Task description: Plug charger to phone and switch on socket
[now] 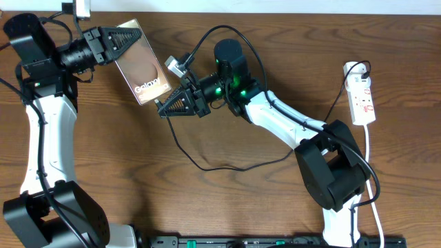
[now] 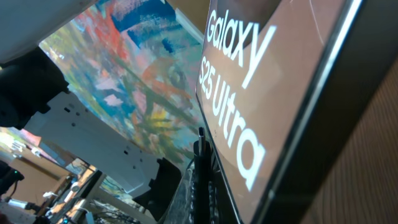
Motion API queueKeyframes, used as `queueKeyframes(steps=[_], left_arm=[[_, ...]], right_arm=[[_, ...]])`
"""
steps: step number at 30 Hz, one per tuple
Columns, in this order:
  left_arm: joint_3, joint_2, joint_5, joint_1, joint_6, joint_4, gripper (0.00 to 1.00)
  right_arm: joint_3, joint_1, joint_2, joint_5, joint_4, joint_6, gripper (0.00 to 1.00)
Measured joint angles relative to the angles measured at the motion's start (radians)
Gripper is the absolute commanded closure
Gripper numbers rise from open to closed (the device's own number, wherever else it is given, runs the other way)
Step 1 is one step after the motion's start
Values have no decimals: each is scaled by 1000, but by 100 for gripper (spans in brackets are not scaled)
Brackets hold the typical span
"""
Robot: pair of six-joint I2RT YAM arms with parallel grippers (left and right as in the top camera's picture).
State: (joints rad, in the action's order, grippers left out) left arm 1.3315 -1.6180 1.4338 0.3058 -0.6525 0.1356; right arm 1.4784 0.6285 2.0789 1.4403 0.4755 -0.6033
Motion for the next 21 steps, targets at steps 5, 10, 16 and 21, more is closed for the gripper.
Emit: queueKeyframes(steps=[5, 10, 16, 21], left_arm=[[0, 0, 0, 0, 0, 0, 92], [0, 0, 0, 4, -2, 0, 93], [0, 0, 0, 20, -2, 0, 93], [0, 0, 0, 21, -5, 0, 92]], right_arm=[[0, 0, 0, 0, 0, 0, 99], [0, 0, 0, 0, 0, -5, 99], [0, 0, 0, -1, 0, -14, 99], [0, 0, 0, -1, 0, -14, 99]])
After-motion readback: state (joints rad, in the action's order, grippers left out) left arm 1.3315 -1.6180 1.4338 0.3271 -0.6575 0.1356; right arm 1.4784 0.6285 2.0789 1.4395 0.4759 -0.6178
